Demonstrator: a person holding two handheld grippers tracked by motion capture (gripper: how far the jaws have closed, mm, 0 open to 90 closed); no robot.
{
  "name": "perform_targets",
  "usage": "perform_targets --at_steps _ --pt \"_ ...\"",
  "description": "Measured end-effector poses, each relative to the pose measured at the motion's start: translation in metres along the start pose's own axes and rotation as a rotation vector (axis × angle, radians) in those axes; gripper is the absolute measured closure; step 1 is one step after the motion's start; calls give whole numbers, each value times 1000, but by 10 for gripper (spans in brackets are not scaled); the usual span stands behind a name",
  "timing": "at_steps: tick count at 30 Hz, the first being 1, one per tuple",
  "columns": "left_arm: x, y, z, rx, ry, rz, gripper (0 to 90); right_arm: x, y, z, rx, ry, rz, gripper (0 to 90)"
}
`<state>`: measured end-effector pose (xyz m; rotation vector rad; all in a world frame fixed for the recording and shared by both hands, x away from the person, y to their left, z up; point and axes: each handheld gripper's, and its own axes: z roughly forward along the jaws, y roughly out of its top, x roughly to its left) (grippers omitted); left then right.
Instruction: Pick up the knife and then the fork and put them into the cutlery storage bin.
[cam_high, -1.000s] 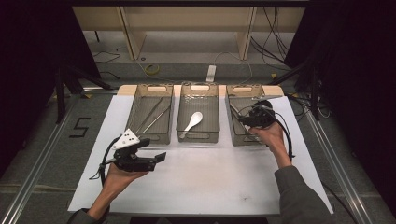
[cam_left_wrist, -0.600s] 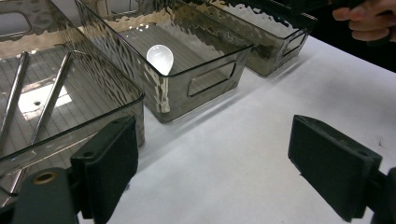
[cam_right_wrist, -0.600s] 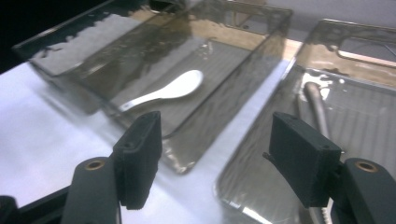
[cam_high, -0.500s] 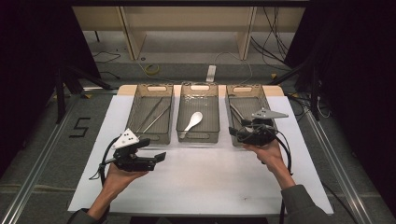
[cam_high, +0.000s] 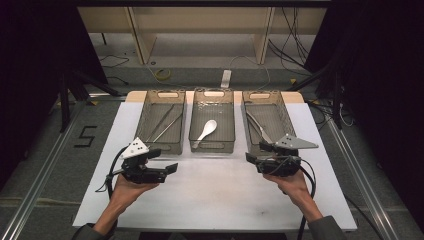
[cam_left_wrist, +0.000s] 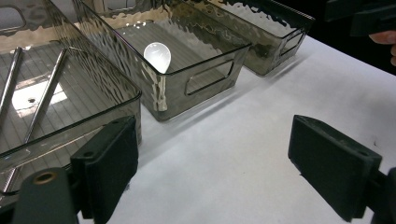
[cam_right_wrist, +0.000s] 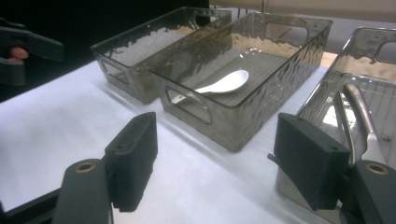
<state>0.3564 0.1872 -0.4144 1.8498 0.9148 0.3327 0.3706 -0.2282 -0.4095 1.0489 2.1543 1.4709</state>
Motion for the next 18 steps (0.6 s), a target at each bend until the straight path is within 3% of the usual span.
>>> perform_targets --at_steps 9,18 --pt "0 0 -1 -17 -32 -10 156 14 -21 -20 -20 -3 -25 265" --pt "-2 0 -2 -33 -50 -7 157 14 -34 -32 -28 -17 -13 256"
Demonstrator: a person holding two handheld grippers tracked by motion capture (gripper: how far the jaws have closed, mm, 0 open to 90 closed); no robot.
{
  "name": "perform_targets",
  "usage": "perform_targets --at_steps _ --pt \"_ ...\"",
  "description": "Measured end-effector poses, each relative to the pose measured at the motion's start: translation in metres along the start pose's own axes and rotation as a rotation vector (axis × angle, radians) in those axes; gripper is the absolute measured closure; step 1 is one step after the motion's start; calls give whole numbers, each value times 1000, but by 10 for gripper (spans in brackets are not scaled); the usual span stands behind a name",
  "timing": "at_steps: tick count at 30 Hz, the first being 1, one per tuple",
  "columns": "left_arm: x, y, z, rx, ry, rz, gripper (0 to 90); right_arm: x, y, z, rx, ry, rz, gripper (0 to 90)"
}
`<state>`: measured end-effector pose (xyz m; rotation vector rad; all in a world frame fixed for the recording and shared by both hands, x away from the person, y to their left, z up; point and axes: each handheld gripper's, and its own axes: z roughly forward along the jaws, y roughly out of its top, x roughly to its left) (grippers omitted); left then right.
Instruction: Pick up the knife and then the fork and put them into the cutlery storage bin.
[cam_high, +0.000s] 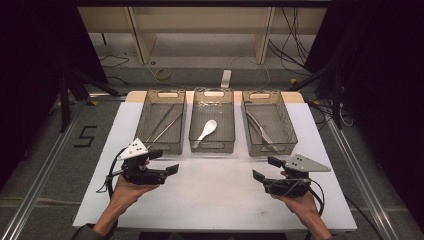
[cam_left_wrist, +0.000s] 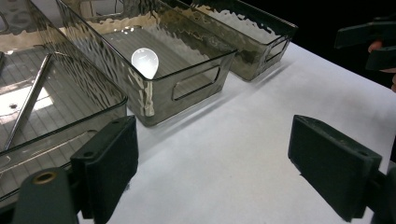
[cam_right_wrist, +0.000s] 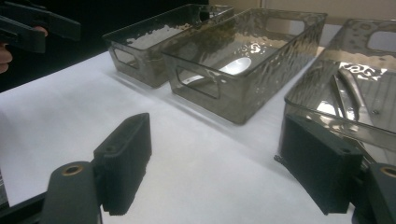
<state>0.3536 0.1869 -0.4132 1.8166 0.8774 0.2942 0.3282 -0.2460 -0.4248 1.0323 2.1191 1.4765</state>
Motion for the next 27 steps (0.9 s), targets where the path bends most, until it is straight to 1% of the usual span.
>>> perform_targets --at_steps 2,7,13,19,27 --pt "0 0 -1 -2 -3 -3 156 -2 -2 -3 -2 -2 14 254" --pt "-1 0 -1 -3 -10 -4 156 -1 -6 -8 -4 -3 30 244" --pt "-2 0 -2 -9 -12 2 156 1 -7 -10 -9 -8 19 241" --pt "-1 0 -1 -8 -13 -5 157 1 -7 -10 -9 -9 26 237" --pt "-1 0 -1 -5 -13 -6 157 1 -7 -9 -6 -12 23 235"
